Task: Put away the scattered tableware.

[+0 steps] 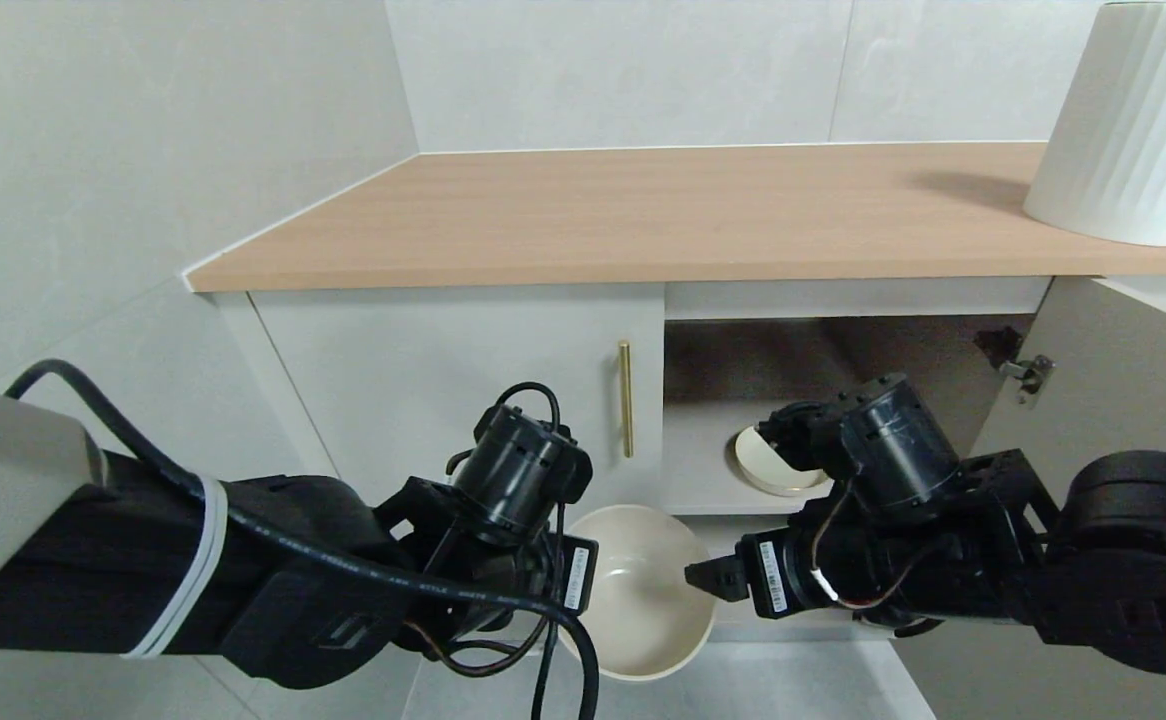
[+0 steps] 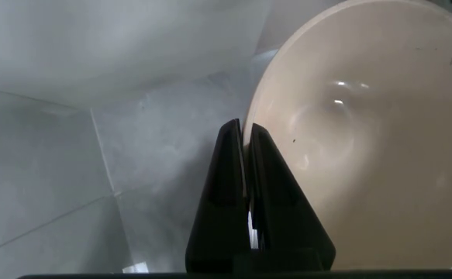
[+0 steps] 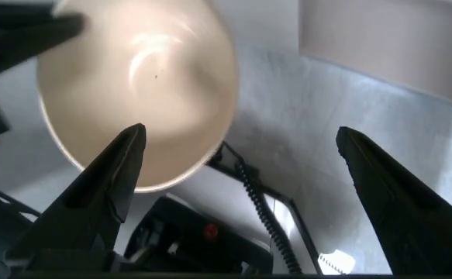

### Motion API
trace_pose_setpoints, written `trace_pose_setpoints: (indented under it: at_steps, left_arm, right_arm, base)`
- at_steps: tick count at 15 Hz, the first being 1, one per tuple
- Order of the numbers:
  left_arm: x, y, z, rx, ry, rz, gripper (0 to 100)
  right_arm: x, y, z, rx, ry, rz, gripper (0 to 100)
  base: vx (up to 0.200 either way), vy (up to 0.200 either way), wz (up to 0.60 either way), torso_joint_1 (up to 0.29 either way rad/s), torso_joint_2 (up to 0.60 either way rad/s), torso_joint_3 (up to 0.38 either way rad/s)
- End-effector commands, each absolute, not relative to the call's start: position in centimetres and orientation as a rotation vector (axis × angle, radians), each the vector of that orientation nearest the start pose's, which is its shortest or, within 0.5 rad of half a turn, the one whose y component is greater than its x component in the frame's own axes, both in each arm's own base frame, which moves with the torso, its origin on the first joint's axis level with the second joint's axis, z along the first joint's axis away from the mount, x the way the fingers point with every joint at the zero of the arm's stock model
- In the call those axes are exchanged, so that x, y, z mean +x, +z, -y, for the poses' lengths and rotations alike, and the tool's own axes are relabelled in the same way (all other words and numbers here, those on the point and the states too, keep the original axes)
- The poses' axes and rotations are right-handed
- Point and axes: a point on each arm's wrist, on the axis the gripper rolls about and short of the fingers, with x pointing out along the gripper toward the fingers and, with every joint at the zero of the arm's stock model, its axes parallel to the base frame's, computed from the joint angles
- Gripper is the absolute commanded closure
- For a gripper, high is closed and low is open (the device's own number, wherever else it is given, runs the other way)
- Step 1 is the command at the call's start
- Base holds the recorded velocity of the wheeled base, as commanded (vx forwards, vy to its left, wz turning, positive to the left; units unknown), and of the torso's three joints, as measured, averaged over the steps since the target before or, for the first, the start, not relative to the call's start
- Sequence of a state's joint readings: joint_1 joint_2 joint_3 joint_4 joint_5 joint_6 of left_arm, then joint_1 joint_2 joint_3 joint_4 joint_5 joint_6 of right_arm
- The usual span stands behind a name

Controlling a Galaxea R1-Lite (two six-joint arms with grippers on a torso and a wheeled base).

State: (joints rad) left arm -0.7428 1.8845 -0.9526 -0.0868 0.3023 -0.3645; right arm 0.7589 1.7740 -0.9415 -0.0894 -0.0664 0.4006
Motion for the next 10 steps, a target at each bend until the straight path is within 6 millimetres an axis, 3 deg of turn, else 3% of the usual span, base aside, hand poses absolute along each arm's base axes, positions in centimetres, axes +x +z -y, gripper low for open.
trace_pose_setpoints:
  at_steps: [1,5,6,10]
  left_arm:
    - [24.1,11.8,21.6,0.077,-0.280,-0.783,100]
    - [23.6,12.3,21.7,0.073,-0.296,-0.770,100]
    - [23.6,12.2,21.7,0.075,-0.295,-0.772,100]
    - [23.6,12.0,21.7,0.081,-0.294,-0.778,100]
  right_arm:
    - [23.0,12.8,-22.0,0.038,0.498,-0.855,0]
    - [23.5,11.7,-22.5,0.035,0.485,-0.872,0]
    - [23.5,11.7,-22.5,0.036,0.484,-0.869,100]
    - [23.5,11.7,-22.5,0.038,0.485,-0.868,100]
  base:
    - [0.000,0.000,0.00,0.000,0.00,0.000]
    - [0.000,0.000,0.00,0.000,0.00,0.000]
    - [0.000,0.000,0.00,0.000,0.00,0.000]
    - [0.000,0.000,0.00,0.000,0.00,0.000]
